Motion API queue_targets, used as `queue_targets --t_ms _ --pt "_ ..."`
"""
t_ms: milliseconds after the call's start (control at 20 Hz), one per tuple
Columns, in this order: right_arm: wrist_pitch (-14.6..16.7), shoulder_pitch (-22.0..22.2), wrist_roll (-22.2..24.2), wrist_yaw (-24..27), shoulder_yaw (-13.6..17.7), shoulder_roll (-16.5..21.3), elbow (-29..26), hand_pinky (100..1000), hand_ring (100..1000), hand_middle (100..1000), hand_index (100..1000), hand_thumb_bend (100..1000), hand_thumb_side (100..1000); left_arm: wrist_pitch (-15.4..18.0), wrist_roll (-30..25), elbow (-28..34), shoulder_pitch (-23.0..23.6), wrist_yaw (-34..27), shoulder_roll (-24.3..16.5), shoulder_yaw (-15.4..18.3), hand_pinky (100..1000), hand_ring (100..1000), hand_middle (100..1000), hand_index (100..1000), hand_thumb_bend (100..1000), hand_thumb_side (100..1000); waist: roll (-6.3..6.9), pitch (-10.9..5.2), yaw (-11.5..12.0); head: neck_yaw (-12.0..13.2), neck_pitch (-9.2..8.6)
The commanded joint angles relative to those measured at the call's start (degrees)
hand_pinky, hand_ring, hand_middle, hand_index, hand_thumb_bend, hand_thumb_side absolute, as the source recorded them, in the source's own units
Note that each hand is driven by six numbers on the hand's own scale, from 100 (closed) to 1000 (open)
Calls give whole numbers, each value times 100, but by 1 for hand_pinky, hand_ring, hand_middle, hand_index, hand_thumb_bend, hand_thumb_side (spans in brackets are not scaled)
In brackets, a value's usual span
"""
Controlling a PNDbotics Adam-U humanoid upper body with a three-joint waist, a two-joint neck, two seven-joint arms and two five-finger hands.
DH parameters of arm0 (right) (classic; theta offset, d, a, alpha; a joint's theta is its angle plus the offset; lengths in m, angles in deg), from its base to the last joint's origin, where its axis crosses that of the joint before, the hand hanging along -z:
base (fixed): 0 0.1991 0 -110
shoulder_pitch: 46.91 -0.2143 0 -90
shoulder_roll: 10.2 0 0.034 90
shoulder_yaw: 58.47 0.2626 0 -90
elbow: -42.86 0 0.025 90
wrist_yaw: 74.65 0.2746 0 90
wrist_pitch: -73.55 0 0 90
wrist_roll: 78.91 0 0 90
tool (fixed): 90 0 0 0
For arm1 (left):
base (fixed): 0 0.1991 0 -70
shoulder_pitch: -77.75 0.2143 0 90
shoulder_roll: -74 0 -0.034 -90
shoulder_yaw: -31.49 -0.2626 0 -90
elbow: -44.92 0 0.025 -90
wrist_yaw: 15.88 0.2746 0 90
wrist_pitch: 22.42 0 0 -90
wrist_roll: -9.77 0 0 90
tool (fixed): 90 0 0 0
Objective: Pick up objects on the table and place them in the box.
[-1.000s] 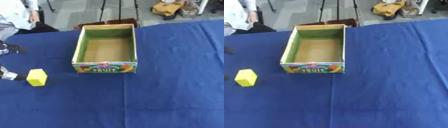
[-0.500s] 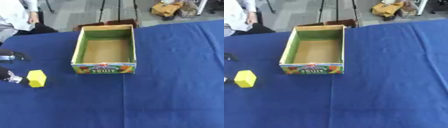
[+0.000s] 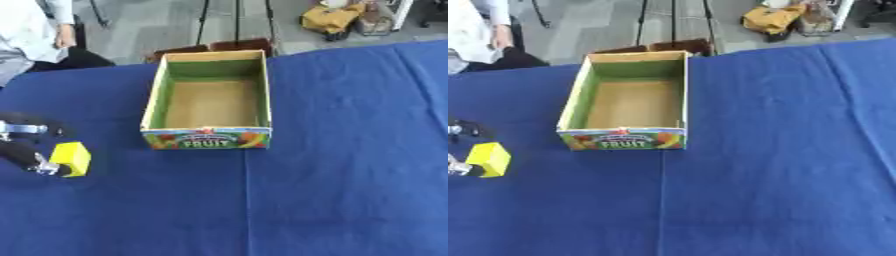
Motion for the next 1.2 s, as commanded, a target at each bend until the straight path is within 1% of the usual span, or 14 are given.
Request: queue_targets --t_ms 50,200,400,550,850,1050,1200 --pt "4 -83 26 37 13 141 -105 672 690 578 776 100 1000 51 -9 -79 -139 189 -104 52 867 1000 1000 1000 398 633 83 6 -9 38 -79" --pt "7 -85 37 44 15 139 -105 673 690 576 773 100 1000 121 -9 -158 -149 320 -74 32 856 1000 1000 1000 367 625 89 25 -16 53 -100" --pt "6 -85 35 52 21 141 -105 673 690 575 771 100 1000 178 -9 -262 -164 519 -55 56 833 991 1000 1000 352 620 93 48 -25 84 -126" --pt "3 -84 32 54 26 138 -105 674 690 573 765 100 1000 216 -9 -332 -168 545 -16 87 817 975 1000 1000 339 614 95 67 -29 90 -145" --pt "-7 -82 14 52 41 139 -105 675 691 571 761 100 1000 297 -9 -348 -169 454 28 110 756 921 991 1000 338 605 93 102 -36 100 -168" --pt "-16 -78 6 47 47 139 -105 676 691 569 759 100 1000 319 -9 -296 -187 439 49 137 740 908 955 1000 341 602 95 119 -45 106 -176" --pt "-27 -72 3 44 50 138 -105 676 691 566 758 100 1000 318 -2 -259 -201 446 65 179 734 907 959 1000 355 610 98 129 -50 104 -187"
